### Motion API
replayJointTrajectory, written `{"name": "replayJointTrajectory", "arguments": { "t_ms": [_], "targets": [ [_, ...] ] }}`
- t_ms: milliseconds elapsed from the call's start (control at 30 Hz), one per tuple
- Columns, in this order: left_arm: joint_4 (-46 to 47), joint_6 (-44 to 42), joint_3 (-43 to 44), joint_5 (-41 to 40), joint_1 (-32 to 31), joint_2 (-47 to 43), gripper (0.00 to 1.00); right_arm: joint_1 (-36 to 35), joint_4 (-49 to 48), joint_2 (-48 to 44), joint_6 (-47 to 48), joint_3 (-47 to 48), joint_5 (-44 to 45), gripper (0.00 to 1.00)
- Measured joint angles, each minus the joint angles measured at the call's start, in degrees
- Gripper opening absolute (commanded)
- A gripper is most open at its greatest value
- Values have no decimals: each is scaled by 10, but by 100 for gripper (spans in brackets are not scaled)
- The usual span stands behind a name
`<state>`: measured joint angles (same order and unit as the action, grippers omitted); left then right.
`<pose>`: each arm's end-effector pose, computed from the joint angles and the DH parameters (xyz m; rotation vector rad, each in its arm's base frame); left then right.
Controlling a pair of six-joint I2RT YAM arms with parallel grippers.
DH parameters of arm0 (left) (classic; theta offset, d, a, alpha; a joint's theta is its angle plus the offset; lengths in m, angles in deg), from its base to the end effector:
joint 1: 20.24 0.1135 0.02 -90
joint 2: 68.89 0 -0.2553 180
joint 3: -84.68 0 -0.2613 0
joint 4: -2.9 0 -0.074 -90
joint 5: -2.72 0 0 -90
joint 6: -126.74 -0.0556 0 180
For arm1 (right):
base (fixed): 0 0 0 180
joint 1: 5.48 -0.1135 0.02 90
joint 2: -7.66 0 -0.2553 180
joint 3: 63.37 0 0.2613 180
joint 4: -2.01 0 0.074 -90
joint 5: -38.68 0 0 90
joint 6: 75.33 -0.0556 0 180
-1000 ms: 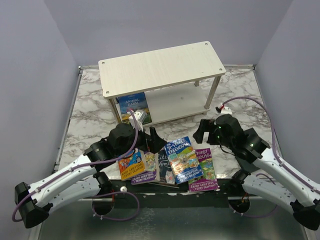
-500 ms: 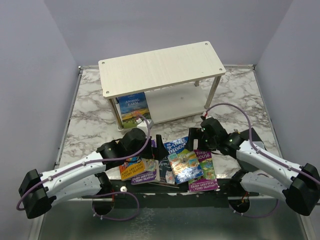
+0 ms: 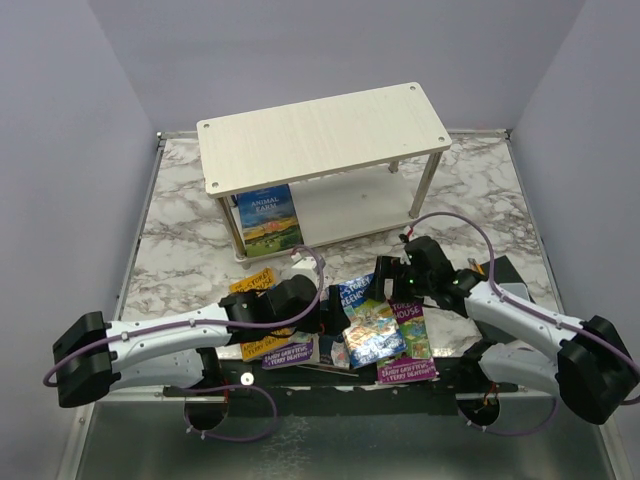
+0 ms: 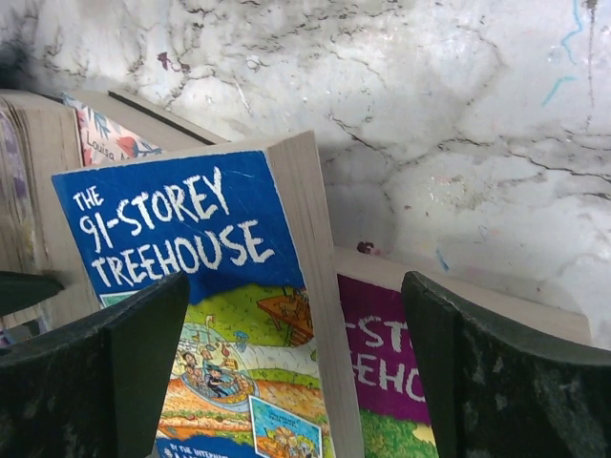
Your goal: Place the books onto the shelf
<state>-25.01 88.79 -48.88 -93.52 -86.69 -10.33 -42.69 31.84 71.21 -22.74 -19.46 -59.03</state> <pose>0.1019 -0.2188 0.1933 0.2457 2.4425 -0.9144 0.1837 0.1488 0.1561 -0.0594 2.5662 0.7118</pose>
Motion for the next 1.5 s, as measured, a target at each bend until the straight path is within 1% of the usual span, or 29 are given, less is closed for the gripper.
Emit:
{"name": "replayJointTrajectory", "arguments": {
  "t_ms": [67,133,267,333,433,533,700,767,800,867,1000,1067,1100,1167,1267,1300,1333,1433,1500],
  "targets": [
    [11,8,-2,-7,-1,14,98,6,-25,1,0,-12,-13,95],
    [21,12,-3,-10,-1,26,94,7,-48,2,2,-24,-26,95],
    [48,18,-3,-17,-1,60,91,10,-83,3,3,-40,-42,94],
    [61,19,-3,-19,-1,75,87,10,-103,3,4,-49,-49,93],
    [74,20,-5,-23,-1,86,78,12,-133,3,3,-64,-60,90],
    [85,20,-9,-26,-1,94,65,13,-158,3,3,-76,-68,87],
    [102,20,-17,-34,-1,115,40,16,-202,-3,-2,-101,-78,74],
    [112,23,-19,-35,-1,122,33,17,-217,-9,-6,-111,-82,68],
    [118,25,-20,-35,-1,124,30,17,-224,-14,-9,-116,-84,64],
    [125,28,-20,-35,-2,126,27,17,-232,-26,-14,-127,-87,57],
    [135,30,-21,-35,-2,131,21,20,-240,-63,-26,-151,-88,46],
    [142,30,-21,-35,-2,136,19,21,-238,-85,-34,-160,-92,39],
    [144,30,-21,-35,-2,137,18,20,-237,-97,-36,-164,-94,35],
    [151,30,-21,-35,-2,141,18,20,-232,-123,-40,-168,-99,24],
    [164,30,-21,-35,-2,146,19,20,-219,-165,-43,-172,-104,2],
    [167,30,-21,-35,-2,148,22,19,-211,-177,-43,-172,-104,1],
    [172,30,-22,-35,-2,148,27,20,-201,-189,-42,-172,-104,1],
    [180,29,-24,-34,-4,148,51,20,-173,-216,-41,-172,-98,1],
    [178,23,-27,-35,-5,143,64,19,-146,-236,-41,-167,-96,1]
  ]
}}
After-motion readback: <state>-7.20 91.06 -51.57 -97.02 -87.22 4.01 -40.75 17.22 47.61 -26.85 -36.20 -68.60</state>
